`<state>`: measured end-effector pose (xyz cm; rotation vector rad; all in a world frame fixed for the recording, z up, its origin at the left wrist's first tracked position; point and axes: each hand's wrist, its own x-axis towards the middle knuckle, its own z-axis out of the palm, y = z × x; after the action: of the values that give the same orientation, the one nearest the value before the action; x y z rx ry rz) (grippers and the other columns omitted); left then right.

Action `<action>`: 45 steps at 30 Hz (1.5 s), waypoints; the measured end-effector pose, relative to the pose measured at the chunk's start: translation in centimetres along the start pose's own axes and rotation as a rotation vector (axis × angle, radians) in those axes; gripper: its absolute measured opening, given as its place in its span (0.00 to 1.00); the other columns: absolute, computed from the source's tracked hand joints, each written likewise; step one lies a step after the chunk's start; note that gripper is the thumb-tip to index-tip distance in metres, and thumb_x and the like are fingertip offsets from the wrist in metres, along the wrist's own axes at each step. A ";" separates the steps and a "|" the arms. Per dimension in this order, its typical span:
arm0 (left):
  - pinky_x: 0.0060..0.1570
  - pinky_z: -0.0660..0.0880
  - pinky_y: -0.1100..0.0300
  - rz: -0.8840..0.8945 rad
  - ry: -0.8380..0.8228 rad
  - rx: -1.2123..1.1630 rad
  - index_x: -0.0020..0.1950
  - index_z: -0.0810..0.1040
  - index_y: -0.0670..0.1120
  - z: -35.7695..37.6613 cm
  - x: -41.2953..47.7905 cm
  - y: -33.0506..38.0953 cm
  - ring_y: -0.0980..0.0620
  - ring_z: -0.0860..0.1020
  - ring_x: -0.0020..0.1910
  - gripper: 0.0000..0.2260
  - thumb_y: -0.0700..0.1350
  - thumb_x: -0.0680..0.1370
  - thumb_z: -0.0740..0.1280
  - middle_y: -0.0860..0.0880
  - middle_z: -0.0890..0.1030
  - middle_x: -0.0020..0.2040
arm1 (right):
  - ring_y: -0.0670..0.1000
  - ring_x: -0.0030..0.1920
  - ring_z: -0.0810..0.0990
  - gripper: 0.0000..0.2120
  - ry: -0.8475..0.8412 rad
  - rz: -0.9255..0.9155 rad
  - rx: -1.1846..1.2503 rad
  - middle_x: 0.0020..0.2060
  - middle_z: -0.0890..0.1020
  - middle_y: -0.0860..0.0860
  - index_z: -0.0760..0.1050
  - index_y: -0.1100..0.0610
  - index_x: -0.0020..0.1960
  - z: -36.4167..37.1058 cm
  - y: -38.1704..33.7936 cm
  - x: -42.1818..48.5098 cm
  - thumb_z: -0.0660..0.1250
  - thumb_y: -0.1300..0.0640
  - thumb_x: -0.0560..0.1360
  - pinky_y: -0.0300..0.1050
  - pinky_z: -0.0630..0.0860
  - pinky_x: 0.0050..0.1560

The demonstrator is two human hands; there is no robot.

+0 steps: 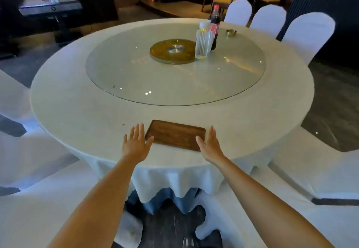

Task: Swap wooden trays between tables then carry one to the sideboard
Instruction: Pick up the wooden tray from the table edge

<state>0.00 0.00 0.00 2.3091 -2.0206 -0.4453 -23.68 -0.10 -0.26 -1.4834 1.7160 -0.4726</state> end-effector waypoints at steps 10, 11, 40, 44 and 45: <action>0.71 0.59 0.47 -0.150 -0.161 -0.087 0.77 0.44 0.44 2.5 6.9 0.4 0.42 0.57 0.75 0.30 0.56 0.81 0.50 0.42 0.56 0.77 | 0.58 0.76 0.54 0.34 -0.044 0.248 0.224 0.77 0.51 0.57 0.39 0.59 0.76 0.6 0.6 6.6 0.52 0.47 0.80 0.50 0.56 0.73; 0.71 0.60 0.47 -0.157 -0.170 -0.076 0.77 0.46 0.43 2.7 7.4 0.4 0.41 0.58 0.74 0.29 0.55 0.81 0.50 0.41 0.58 0.76 | 0.57 0.76 0.54 0.34 -0.033 0.262 0.228 0.77 0.51 0.57 0.39 0.59 0.76 0.7 0.7 7.1 0.52 0.47 0.80 0.50 0.56 0.73; 0.40 0.72 0.54 -0.327 -0.193 -0.008 0.57 0.72 0.39 4.2 10.7 -2.4 0.40 0.80 0.50 0.28 0.63 0.78 0.51 0.40 0.81 0.51 | 0.59 0.52 0.75 0.20 0.016 0.389 0.114 0.58 0.75 0.62 0.63 0.67 0.64 2.0 1.6 10.6 0.55 0.53 0.80 0.48 0.70 0.46; 0.38 0.71 0.54 -0.400 -0.120 -0.088 0.54 0.72 0.38 2.7 8.5 -3.7 0.41 0.79 0.46 0.27 0.62 0.78 0.52 0.40 0.80 0.48 | 0.63 0.63 0.74 0.21 0.013 0.289 0.123 0.65 0.73 0.62 0.61 0.66 0.66 2.0 -0.7 10.2 0.55 0.53 0.80 0.52 0.72 0.57; 0.38 0.70 0.54 -0.425 -0.095 -0.112 0.52 0.72 0.39 2.2 7.8 -4.1 0.42 0.78 0.44 0.27 0.62 0.78 0.52 0.41 0.79 0.45 | 0.63 0.62 0.74 0.20 0.008 0.254 0.120 0.64 0.73 0.62 0.61 0.66 0.66 2.0 -1.4 10.1 0.55 0.53 0.80 0.52 0.72 0.57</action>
<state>4.29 -6.62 -4.41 2.6859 -1.4809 -0.6769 -21.12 -9.52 -3.71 -1.1617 1.8187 -0.4372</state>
